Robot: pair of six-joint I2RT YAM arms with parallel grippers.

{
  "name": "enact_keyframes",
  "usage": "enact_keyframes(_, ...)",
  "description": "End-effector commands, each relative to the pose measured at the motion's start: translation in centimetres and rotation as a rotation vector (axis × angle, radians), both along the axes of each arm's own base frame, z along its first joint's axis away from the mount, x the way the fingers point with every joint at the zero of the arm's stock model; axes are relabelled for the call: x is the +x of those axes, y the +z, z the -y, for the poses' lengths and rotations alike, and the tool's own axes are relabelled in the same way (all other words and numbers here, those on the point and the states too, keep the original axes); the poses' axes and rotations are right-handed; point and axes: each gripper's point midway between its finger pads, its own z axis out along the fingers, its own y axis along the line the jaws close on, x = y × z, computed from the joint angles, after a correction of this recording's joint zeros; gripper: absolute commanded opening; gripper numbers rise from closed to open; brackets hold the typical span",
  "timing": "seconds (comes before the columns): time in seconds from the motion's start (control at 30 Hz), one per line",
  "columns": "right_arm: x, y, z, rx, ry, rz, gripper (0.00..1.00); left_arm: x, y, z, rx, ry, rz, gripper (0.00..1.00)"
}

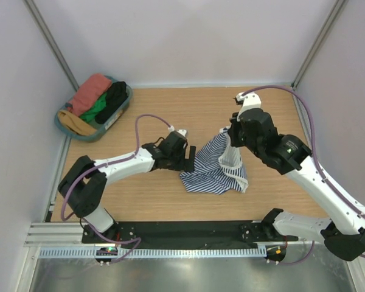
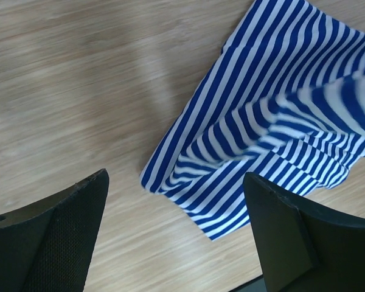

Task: Fold and stack the tank tops
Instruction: Flatten the tank top out

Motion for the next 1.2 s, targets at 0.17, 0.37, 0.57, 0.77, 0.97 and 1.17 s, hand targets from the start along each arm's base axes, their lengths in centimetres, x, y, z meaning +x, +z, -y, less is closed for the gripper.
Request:
enact_keyframes(0.17,0.4,7.0,1.6,0.107,-0.047,0.126,0.01,2.1,-0.2,4.1,-0.053,-0.012,0.038,0.79)
enact_keyframes(0.37,0.1,10.2,2.5,0.156,-0.082,0.177,0.01,1.9,-0.2,5.0,-0.111,-0.028,0.039,0.34)
enact_keyframes(0.57,-1.0,11.2,3.8,0.174,-0.1,0.198,0.01,2.0,5.8,1.6,-0.133,0.059,0.187,0.0)
enact_keyframes(0.77,-5.1,12.4,5.1,0.246,-0.033,0.2,0.01,-2.7,17.3,-3.1,-0.203,0.018,0.295,0.0)
enact_keyframes(0.97,-8.2,12.7,5.8,0.274,0.04,0.176,0.01,-8.7,20.7,-5.4,-0.207,-0.116,0.201,0.0)
enact_keyframes(1.17,-3.9,8.2,6.6,0.07,-0.12,0.109,0.01,-7.4,16.7,-4.7,-0.151,-0.174,0.037,0.0)
